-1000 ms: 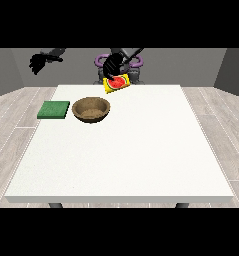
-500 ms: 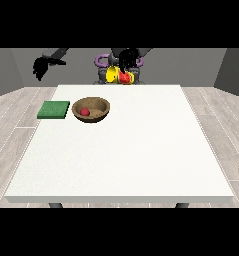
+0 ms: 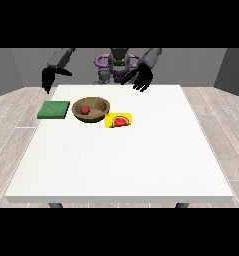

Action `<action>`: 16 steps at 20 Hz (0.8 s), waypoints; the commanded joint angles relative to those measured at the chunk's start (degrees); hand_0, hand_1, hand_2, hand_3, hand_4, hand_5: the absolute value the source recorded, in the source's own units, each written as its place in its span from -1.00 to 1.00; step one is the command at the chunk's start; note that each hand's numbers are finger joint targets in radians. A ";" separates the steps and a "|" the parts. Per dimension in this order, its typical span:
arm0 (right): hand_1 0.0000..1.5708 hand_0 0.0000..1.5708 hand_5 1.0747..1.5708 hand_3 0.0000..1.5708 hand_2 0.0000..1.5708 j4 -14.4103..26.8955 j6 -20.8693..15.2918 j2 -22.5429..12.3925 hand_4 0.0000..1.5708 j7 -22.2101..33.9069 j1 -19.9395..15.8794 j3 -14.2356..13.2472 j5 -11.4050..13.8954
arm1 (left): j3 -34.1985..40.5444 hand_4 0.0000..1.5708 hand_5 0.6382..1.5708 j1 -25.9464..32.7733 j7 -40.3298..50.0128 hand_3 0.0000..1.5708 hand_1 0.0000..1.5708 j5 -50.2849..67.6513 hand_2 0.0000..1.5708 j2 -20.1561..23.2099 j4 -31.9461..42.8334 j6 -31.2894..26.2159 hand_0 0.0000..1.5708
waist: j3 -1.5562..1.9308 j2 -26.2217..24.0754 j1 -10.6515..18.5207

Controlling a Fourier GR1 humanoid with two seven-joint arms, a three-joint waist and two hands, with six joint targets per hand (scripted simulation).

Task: Pick the cup and pour the ball into the bowl, then pick the bowl and place it on the pad

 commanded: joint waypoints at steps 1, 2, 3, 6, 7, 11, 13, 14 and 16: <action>-1.00 -1.00 1.00 -1.00 -1.00 -1.20 -3.88 1.70 -0.62 0.37 -4.07 0.58 0.84 | 1.07 -1.00 0.98 6.20 -10.43 -1.00 -1.00 19.42 -1.00 -0.35 -8.30 -1.06 -1.00 | 0.39 4.07 1.34; -1.00 -1.00 1.00 -1.00 -1.00 -1.32 -7.13 3.68 -0.68 0.97 -3.61 0.77 1.59 | 0.60 -1.00 0.98 8.41 -12.44 -1.00 -1.00 22.75 -1.00 -0.36 -9.81 -3.13 -1.00 | 0.51 2.46 3.01; -1.00 -1.00 1.00 -1.00 -1.00 -1.51 -8.93 4.88 -0.74 -1.15 -3.99 0.96 2.54 | 0.45 -1.00 0.99 9.10 -16.00 -1.00 -1.00 25.07 -1.00 -0.36 -10.68 -4.74 -1.00 | 0.67 5.26 3.63; -1.00 -1.00 1.00 -1.00 -1.00 0.01 -12.08 7.35 -0.62 -1.85 -3.87 0.69 2.75 | 0.13 -1.00 0.99 13.15 -22.38 -1.00 -1.00 29.11 -1.00 -0.37 -12.96 -10.55 -1.00 | 0.99 5.36 7.78; -1.00 -1.00 1.00 -1.00 -1.00 -0.21 -12.37 8.32 -0.61 -0.37 -5.37 1.58 2.47 | 1.24 -1.00 0.99 12.66 -23.18 -1.00 -1.00 29.42 -1.00 -0.37 -11.56 -11.08 -1.00 | 1.04 5.63 6.21; -1.00 -1.00 0.99 -1.00 -1.00 4.87 -14.76 7.03 -0.58 -1.93 -7.09 0.02 2.69 | 2.24 -1.00 0.98 17.59 -26.93 -1.00 -1.00 30.69 -1.00 2.49 -13.12 -17.85 -1.00 | 1.12 4.51 8.36; -1.00 -1.00 0.99 -1.00 -1.00 8.65 -12.12 5.76 -0.61 -2.33 -10.13 0.39 1.40 | 5.02 -1.00 0.99 15.26 -26.84 -1.00 -1.00 30.55 -1.00 2.60 -12.45 -16.42 -1.00 | 1.13 5.00 5.14; -1.00 -1.00 0.99 -1.00 -1.00 9.42 -11.66 4.64 -0.64 -3.35 -8.76 -1.23 0.84 | 6.68 -1.00 0.98 16.01 -27.09 -1.00 -1.00 32.77 -1.00 5.55 -13.59 -19.59 -1.00 | 1.14 6.23 6.86; -1.00 -1.00 0.98 -1.00 -1.00 12.97 -12.28 6.07 -0.67 -7.66 -9.62 -0.68 1.55 | 5.82 -1.00 0.99 16.04 -26.49 -1.00 -1.00 31.82 -1.00 6.21 -15.21 -20.94 -1.00 | 1.15 6.52 7.07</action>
